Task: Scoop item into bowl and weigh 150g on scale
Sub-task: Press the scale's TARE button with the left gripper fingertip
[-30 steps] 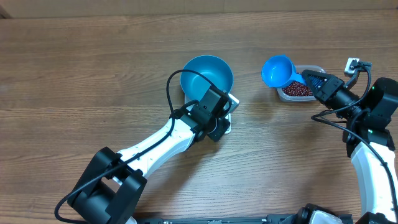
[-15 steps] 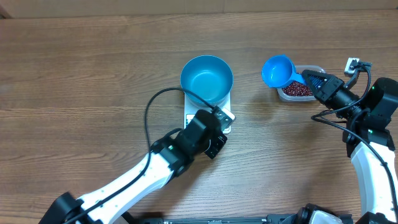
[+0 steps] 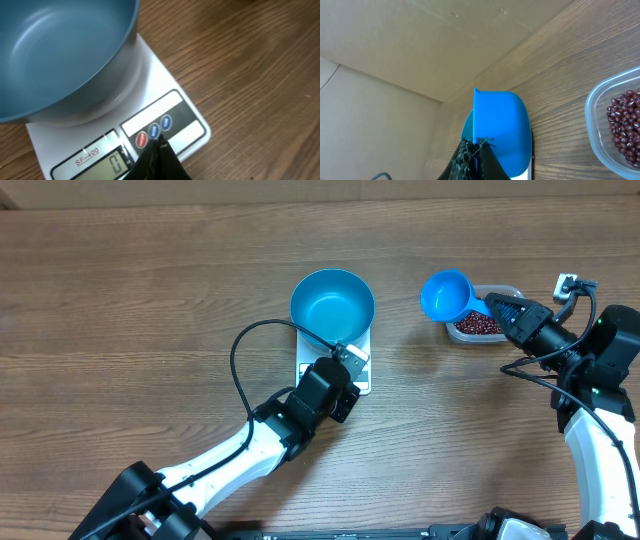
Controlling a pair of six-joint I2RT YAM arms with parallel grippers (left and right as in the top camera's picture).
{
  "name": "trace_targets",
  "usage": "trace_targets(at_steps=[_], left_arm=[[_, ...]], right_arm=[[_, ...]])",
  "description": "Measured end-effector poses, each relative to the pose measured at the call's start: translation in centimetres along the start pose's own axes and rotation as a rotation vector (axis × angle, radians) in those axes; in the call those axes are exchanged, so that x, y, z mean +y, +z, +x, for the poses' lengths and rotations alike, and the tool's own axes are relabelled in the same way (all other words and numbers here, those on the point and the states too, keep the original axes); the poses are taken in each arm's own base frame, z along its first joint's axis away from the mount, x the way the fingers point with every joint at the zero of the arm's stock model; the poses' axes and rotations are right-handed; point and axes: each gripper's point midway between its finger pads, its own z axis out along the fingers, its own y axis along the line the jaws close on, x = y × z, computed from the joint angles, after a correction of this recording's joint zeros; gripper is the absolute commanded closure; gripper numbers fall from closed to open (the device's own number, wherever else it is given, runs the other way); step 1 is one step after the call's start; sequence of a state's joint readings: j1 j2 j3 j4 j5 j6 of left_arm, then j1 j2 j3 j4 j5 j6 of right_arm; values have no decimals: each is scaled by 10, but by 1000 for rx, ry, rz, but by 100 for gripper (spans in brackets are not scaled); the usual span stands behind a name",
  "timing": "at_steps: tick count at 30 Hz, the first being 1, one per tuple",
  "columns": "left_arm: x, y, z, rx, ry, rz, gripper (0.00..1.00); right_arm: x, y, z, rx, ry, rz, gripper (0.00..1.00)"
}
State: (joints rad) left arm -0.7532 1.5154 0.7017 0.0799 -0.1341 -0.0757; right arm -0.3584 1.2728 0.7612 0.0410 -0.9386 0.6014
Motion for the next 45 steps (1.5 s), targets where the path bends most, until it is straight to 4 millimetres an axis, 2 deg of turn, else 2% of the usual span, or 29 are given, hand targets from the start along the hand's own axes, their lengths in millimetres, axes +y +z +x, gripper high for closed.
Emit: trace_targets(at_steps=[7, 18, 28, 39, 45], left_arm=[[5, 4, 5, 16, 32, -21, 96], [3, 23, 34, 106, 134, -13, 96], [3, 24, 33, 102, 175, -11, 96], [3, 36, 39, 112, 174, -14, 96], [3, 36, 34, 90, 171, -14, 96]], right_arm=[[0, 0, 0, 0, 0, 0, 96], [0, 0, 0, 0, 2, 1, 96], [-1, 0, 0, 1, 4, 2, 96], [-1, 0, 0, 1, 0, 3, 96], [-1, 0, 1, 1, -7, 5, 96]])
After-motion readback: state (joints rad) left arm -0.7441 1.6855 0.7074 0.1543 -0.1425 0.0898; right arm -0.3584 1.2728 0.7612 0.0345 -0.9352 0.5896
